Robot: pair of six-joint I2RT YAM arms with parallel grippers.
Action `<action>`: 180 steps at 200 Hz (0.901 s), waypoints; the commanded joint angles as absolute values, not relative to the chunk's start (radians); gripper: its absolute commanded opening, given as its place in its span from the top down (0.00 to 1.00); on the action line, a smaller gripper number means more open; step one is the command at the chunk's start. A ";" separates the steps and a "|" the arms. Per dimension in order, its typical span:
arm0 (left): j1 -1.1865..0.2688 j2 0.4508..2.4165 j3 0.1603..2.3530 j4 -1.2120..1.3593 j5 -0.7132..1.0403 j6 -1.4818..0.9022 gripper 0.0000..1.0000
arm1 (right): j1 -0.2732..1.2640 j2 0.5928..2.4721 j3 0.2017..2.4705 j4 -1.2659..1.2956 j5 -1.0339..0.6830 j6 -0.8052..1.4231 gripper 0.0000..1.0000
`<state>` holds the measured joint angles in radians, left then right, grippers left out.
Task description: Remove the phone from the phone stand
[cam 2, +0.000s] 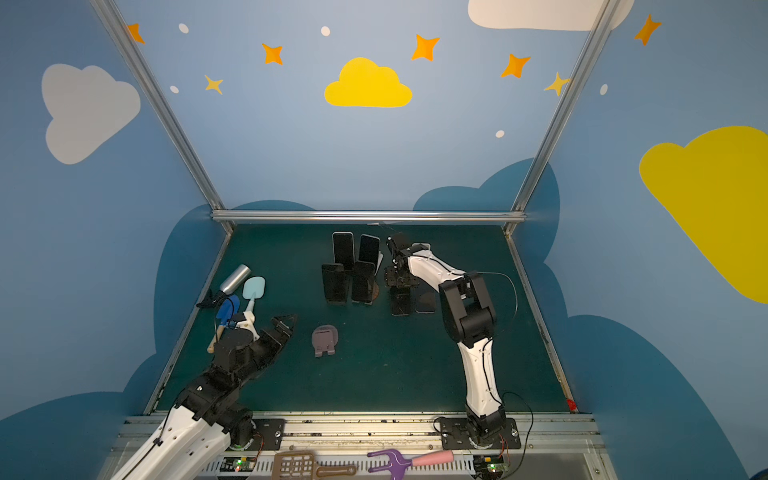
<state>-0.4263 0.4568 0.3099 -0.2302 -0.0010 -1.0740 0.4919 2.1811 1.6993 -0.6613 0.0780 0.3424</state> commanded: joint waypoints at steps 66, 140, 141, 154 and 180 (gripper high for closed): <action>-0.427 0.438 0.330 -0.227 -0.002 -1.071 0.00 | 0.489 2.271 1.763 -0.736 0.137 0.341 0.38; -0.427 0.428 0.320 -0.225 -0.002 -1.079 0.00 | 0.499 2.338 1.837 -0.821 0.174 0.353 0.36; -0.427 0.428 0.320 -0.225 -0.002 -1.080 0.00 | 0.499 2.339 1.838 -0.822 0.174 0.353 0.36; -0.427 0.428 0.320 -0.222 0.000 -1.081 0.00 | 0.499 2.347 1.848 -0.835 0.180 0.358 0.35; -0.427 0.422 0.329 -0.237 0.000 -1.077 0.00 | 0.499 2.353 1.855 -0.863 0.197 0.357 0.33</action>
<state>-0.4263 0.4347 0.3099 -0.2276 -0.0013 -1.0790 0.5041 2.2974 1.8519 -0.8040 0.1299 0.3515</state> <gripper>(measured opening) 0.998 0.734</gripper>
